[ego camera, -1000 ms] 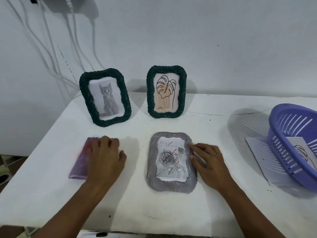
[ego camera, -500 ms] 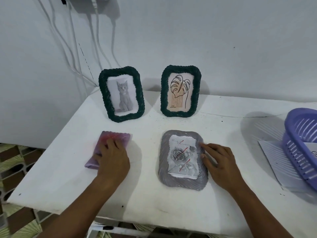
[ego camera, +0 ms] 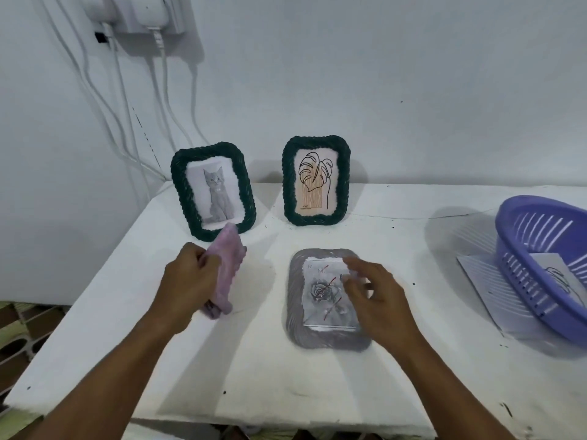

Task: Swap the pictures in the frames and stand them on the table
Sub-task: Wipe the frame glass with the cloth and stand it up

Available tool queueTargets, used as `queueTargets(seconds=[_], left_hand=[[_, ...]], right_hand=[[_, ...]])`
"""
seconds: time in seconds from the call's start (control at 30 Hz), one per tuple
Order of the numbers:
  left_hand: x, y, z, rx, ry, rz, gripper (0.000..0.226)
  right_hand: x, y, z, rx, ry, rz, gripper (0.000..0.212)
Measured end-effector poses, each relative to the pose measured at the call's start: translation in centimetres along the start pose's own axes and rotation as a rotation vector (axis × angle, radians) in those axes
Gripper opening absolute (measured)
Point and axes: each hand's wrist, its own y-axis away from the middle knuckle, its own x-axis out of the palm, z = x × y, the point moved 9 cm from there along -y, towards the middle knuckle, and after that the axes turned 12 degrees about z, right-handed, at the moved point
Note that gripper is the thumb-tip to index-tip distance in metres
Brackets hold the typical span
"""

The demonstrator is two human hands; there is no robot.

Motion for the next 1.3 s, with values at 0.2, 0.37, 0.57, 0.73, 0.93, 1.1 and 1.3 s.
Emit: queueTargets(seconds=[0.2, 0.37, 0.57, 0.73, 0.93, 1.1, 1.3], left_hand=[[3.2, 0.6, -2.7, -0.009, 0.442, 0.149, 0.015], [5.0, 1.9, -6.8, 0.128, 0.451, 0.190, 0.012], [8.7, 3.8, -12.0, 0.358, 0.283, 0.356, 0.020], [10.7, 3.0, -12.0, 0.426, 0.201, 0.463, 0.018], [10.4, 0.2, -7.7, 0.576, -0.213, 0.240, 0.036], [12.8, -2.2, -1.5, 0.562, -0.615, 0.233, 0.063], [14.0, -2.8, -0.9, 0.619, -0.679, 0.220, 0.064]], right_hand=[[4.9, 0.8, 6.4, -0.025, -0.354, 0.211, 0.028], [5.3, 0.0, 7.0, 0.031, -0.503, 0.211, 0.028], [5.0, -0.8, 4.3, 0.173, -1.169, 0.147, 0.034], [4.7, 0.3, 1.0, 0.246, -1.714, 0.134, 0.043], [1.7, 0.7, -2.2, 0.257, -1.737, 0.004, 0.049], [-4.9, -0.8, -1.8, 0.083, -1.366, -0.147, 0.037], [-3.0, -3.4, 1.5, -0.199, -0.045, 0.092, 0.039]])
